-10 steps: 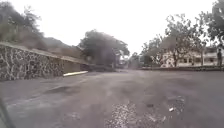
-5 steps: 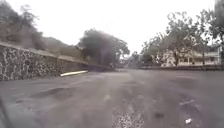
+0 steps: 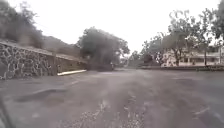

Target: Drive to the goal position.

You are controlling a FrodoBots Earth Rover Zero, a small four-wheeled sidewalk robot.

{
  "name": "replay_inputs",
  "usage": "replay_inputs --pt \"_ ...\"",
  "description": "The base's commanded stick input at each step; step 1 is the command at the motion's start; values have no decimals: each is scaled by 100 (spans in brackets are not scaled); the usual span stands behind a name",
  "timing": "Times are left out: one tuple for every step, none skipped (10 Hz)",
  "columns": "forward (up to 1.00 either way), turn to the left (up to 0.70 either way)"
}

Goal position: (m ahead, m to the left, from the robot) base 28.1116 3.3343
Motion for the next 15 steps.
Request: replay_inputs --pt "70 0" --pt "70 0" --pt "70 0" --pt "70 0" --pt "70 0" --pt "70 0" --pt "70 0" --pt "70 0" --pt "70 0" --pt "70 0" --pt "70 0" --pt "70 0" --pt "70 0" --pt "70 0" --pt "70 0"
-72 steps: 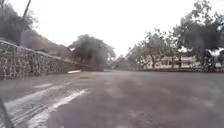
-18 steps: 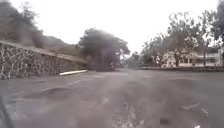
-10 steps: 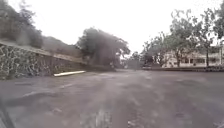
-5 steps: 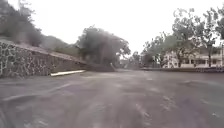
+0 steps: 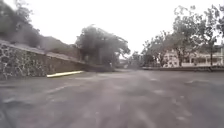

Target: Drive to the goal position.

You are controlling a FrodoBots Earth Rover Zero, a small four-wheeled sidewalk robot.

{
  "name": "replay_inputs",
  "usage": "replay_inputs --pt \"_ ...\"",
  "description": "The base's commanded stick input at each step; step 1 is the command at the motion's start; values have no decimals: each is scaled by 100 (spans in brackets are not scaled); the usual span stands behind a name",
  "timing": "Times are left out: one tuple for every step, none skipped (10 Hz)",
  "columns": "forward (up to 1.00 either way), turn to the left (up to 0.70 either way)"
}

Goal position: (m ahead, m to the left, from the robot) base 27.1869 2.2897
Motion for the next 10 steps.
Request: replay_inputs --pt "70 -2" --pt "70 -5" --pt "70 0" --pt "70 0" --pt "70 0" --pt "70 0" --pt "70 0" --pt "70 0" --pt "70 -1" --pt "70 0"
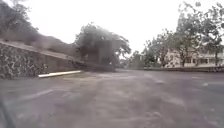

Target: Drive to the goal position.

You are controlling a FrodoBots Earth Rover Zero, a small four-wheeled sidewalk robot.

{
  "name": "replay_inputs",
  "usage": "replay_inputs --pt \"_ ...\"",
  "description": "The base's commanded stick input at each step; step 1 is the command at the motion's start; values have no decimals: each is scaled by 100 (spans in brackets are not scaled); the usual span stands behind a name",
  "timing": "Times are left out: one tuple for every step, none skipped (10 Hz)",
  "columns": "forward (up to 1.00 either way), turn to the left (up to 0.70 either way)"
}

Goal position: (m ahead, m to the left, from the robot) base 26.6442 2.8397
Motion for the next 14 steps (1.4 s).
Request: replay_inputs --pt "70 0" --pt "70 0" --pt "70 0" --pt "70 0" --pt "70 0" --pt "70 0" --pt "70 0" --pt "70 0" --pt "70 0" --pt "70 0" --pt "70 0" --pt "70 0" --pt "70 0" --pt "70 -5"
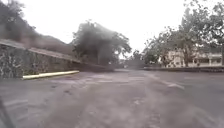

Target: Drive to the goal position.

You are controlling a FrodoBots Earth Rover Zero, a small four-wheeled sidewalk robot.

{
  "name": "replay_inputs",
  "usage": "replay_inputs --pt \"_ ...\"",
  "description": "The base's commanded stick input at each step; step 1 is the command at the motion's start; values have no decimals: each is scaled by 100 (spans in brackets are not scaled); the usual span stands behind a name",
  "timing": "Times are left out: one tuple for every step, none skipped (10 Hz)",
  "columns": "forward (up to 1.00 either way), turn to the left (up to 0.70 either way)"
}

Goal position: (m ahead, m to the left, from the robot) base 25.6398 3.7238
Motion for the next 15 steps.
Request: replay_inputs --pt "70 -7" --pt "70 -9" --pt "70 -8" --pt "70 -8" --pt "70 -8" --pt "70 -8" --pt "70 -8" --pt "70 -8" --pt "70 -6" --pt "70 -2" --pt "70 0" --pt "70 0" --pt "70 0" --pt "70 0" --pt "70 0"
